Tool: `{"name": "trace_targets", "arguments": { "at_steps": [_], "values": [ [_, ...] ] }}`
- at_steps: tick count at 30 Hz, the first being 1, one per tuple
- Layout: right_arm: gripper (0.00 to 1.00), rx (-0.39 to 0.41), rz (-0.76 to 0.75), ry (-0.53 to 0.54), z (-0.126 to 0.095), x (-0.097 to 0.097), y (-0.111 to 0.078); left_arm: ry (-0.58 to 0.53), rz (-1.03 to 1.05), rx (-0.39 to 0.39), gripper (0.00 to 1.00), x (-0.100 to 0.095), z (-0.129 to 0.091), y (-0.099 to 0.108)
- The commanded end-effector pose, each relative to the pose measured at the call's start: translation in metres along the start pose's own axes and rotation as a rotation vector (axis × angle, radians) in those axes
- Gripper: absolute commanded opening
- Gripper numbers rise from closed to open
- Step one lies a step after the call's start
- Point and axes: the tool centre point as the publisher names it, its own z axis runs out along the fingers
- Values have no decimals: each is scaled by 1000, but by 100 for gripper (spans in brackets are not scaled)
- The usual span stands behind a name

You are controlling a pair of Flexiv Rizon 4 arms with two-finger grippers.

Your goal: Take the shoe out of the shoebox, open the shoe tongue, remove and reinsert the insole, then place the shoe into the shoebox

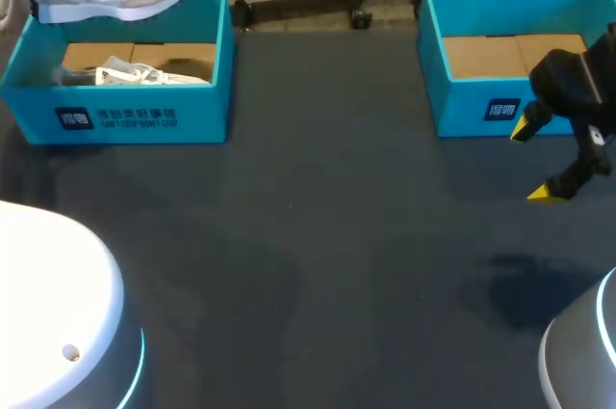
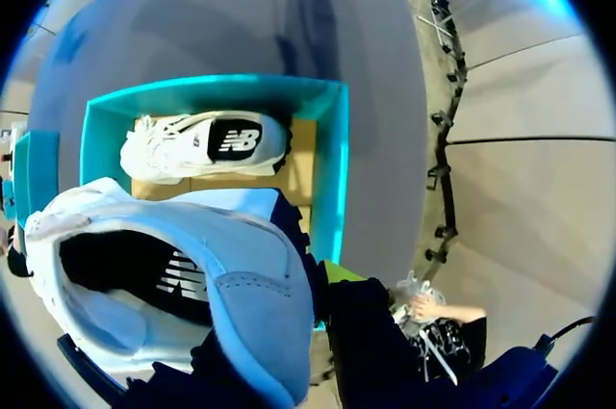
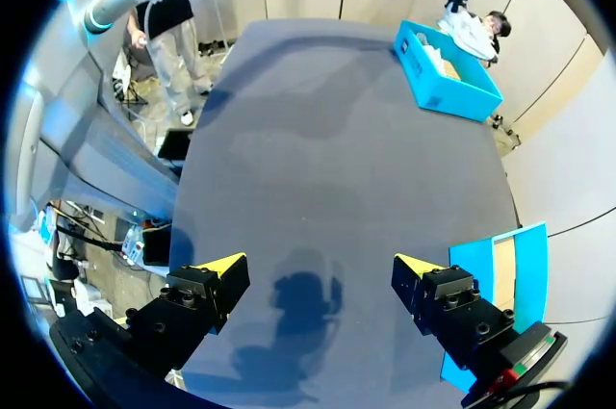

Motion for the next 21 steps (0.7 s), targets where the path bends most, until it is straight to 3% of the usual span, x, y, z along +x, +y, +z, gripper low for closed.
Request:
{"name": "trace_targets", "arguments": {
  "at_steps": [1, 21],
  "values": [
    [100, 3, 0, 5, 1, -2, 1, 5, -6, 6, 0, -1, 11, 9],
    [100, 3, 0, 5, 1, -2, 1, 18, -32, -24, 0, -8, 57, 14]
  ]
}}
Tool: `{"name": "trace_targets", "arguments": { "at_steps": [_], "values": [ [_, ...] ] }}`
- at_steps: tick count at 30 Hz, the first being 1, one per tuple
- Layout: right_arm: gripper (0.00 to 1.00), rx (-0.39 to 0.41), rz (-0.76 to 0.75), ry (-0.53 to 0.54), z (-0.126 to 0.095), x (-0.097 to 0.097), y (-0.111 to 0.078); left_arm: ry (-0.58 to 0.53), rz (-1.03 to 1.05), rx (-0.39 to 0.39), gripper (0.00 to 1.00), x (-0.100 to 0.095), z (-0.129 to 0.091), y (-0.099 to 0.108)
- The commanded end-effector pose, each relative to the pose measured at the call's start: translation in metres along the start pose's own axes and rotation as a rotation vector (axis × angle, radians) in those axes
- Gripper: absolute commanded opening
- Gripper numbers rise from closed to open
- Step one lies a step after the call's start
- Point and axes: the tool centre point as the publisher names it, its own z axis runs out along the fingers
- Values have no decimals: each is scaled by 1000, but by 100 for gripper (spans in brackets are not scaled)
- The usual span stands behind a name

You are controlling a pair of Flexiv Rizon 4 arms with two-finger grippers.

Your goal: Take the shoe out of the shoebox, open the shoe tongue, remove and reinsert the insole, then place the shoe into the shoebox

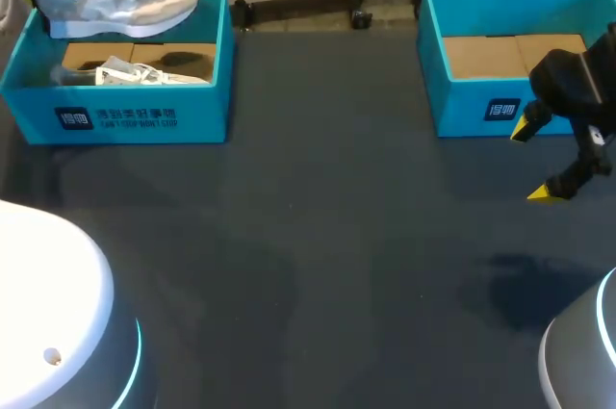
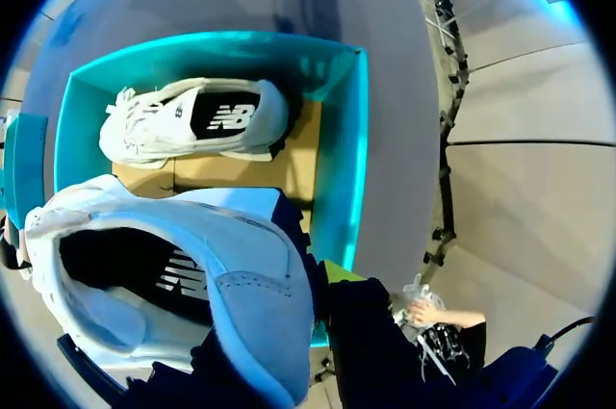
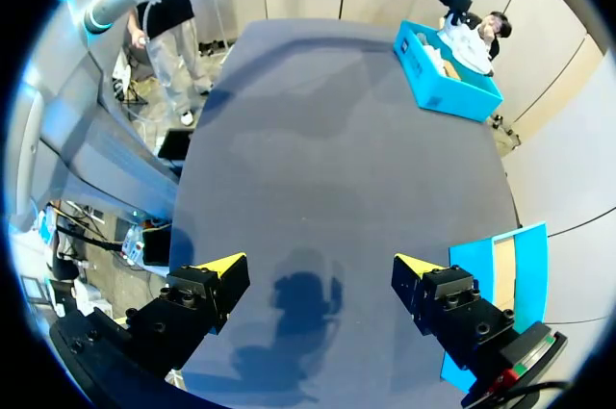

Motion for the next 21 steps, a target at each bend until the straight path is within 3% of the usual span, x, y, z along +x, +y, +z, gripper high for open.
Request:
{"name": "trace_targets", "arguments": {
  "at_steps": [1, 21],
  "values": [
    [100, 3, 0, 5, 1, -2, 1, -1, -7, -11, 0, -1, 11, 1],
    [100, 3, 0, 5, 1, -2, 1, 0, -9, -48, 0, -14, 46, 2]
  ]
}}
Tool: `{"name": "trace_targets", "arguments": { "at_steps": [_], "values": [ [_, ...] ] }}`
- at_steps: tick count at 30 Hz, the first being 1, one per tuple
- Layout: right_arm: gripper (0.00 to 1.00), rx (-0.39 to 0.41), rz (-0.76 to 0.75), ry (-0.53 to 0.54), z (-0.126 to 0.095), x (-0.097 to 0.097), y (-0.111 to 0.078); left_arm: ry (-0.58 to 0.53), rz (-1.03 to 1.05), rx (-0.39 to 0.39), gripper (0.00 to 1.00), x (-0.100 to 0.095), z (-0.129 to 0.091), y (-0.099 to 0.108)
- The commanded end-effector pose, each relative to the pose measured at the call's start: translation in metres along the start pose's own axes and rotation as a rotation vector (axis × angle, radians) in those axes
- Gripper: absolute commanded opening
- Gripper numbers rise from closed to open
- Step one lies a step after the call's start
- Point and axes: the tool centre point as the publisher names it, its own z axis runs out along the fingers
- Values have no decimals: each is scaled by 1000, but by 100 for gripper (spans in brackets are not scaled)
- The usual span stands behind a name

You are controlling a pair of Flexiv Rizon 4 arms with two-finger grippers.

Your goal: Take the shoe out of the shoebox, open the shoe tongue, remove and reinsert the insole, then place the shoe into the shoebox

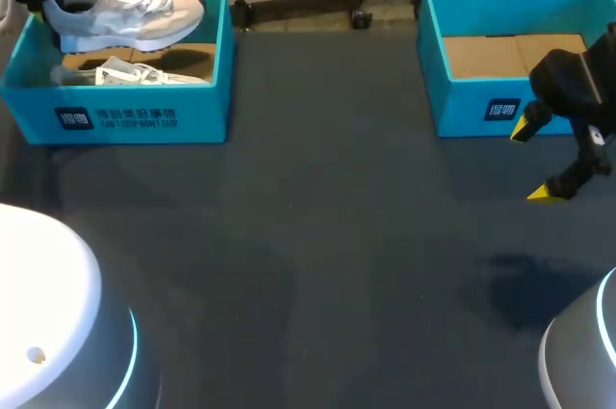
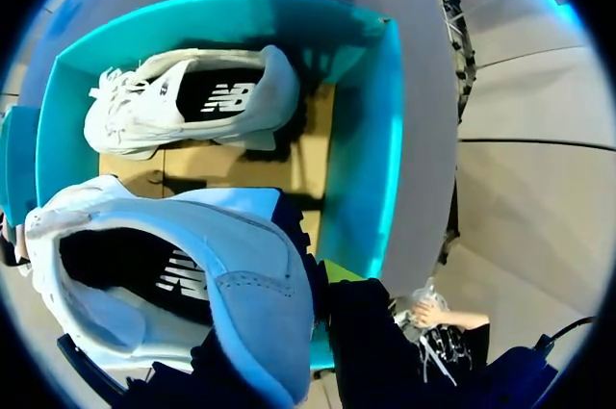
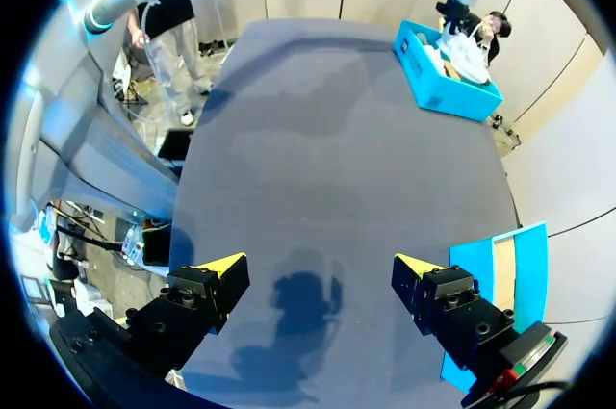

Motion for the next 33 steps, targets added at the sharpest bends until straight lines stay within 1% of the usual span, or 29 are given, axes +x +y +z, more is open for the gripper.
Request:
{"name": "trace_targets", "arguments": {
  "at_steps": [1, 10, 17, 21, 28, 33],
  "values": [
    [100, 3, 0, 5, 1, -2, 1, 2, 0, -15, 0, -4, 11, -1],
    [100, 3, 0, 5, 1, -2, 1, -3, -3, -22, 0, -10, 25, -1],
    [100, 3, 0, 5, 1, -2, 1, 7, 8, -15, 0, -16, 41, -1],
    [100, 3, 0, 5, 1, -2, 1, 10, 4, -10, 0, -16, 47, 0],
    [100, 3, 0, 5, 1, -2, 1, 9, 7, 0, 0, -17, 51, -3],
    [100, 3, 0, 5, 1, -2, 1, 14, 12, 13, 0, -17, 54, -2]
  ]
}}
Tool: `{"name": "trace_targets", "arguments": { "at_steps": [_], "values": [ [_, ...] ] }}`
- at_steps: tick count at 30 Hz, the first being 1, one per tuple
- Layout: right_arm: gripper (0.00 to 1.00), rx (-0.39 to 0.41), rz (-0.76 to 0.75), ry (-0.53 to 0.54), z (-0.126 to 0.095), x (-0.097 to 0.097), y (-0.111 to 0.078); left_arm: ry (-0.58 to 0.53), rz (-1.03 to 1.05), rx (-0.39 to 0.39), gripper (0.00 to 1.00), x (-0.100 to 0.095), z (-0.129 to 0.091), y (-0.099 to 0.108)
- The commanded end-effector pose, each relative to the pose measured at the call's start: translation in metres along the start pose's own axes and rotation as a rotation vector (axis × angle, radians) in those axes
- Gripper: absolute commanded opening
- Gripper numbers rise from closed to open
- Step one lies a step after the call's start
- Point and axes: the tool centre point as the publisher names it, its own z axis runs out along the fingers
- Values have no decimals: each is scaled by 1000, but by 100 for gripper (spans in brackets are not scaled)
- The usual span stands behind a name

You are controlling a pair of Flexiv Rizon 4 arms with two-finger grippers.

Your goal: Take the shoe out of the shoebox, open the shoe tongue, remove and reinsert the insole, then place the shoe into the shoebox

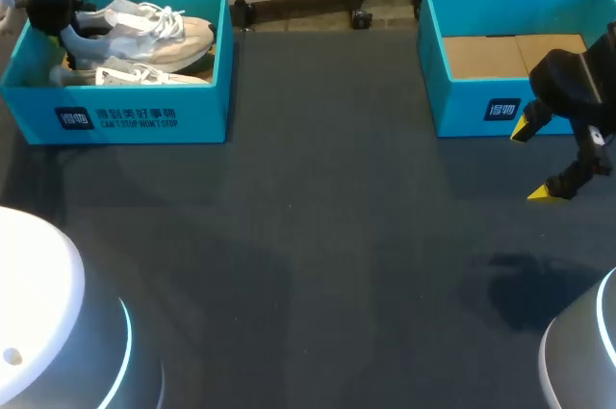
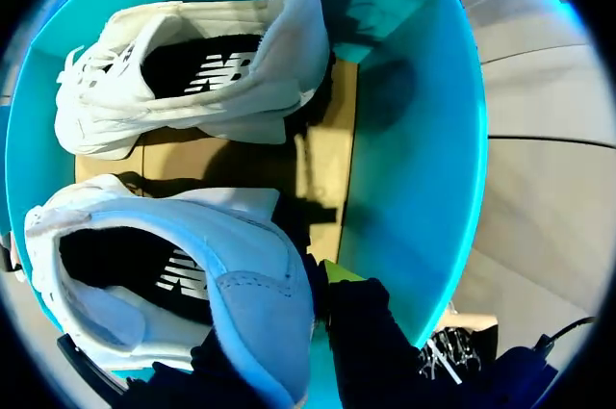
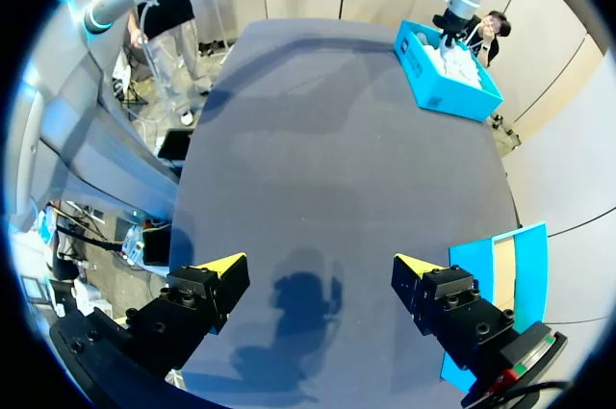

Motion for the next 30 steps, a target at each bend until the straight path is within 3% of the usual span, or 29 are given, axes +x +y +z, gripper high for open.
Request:
{"name": "trace_targets", "arguments": {
  "at_steps": [1, 30],
  "values": [
    [100, 3, 0, 5, 1, -2, 1, 8, 3, 17, 0, -1, 3, 5],
    [100, 3, 0, 5, 1, -2, 1, 47, -16, 81, 0, 2, 32, 17]
  ]
}}
